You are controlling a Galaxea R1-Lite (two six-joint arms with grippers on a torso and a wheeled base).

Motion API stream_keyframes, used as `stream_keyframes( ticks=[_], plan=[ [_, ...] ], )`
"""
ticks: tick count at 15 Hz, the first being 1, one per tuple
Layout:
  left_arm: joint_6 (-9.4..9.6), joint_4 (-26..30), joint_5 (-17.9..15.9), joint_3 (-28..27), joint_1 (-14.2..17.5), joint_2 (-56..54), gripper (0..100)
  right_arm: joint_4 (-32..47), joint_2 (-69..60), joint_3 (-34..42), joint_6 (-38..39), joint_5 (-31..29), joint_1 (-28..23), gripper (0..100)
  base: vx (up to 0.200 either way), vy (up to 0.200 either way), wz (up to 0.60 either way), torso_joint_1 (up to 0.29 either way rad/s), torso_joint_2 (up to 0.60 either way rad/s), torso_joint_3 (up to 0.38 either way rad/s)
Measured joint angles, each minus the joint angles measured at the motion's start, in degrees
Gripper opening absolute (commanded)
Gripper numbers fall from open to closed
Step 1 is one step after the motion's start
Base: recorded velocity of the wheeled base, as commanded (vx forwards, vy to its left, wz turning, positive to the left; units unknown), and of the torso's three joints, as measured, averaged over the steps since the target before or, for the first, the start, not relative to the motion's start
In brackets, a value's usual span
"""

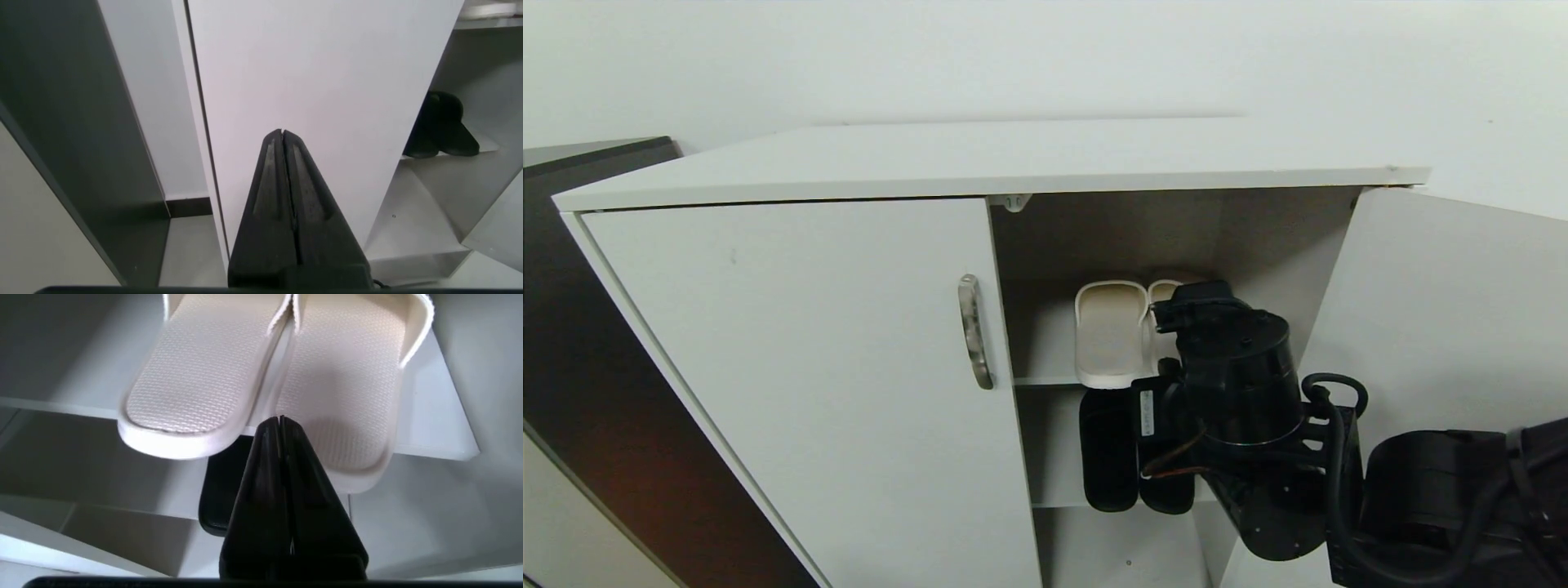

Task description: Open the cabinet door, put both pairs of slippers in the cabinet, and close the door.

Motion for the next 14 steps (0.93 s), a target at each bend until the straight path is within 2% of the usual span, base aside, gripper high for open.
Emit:
stream_keyframes(
  ticks=[3, 14],
  plan=[
    [0.02, 0.00, 0.04, 0.00, 0.00, 0.00, 0, -0.06, 0.18, 0.17, 0.06, -0.05, 0.17, 0, 0.000, 0.000, 0.00, 0.000, 0.00, 0.000],
    [0.05, 0.00, -0.02, 0.00, -0.01, 0.00, 0, -0.11, 1.21, 0.67, 0.20, 0.12, 0.41, 0, -0.200, 0.000, 0.00, 0.004, 0.00, 0.005]
  ],
)
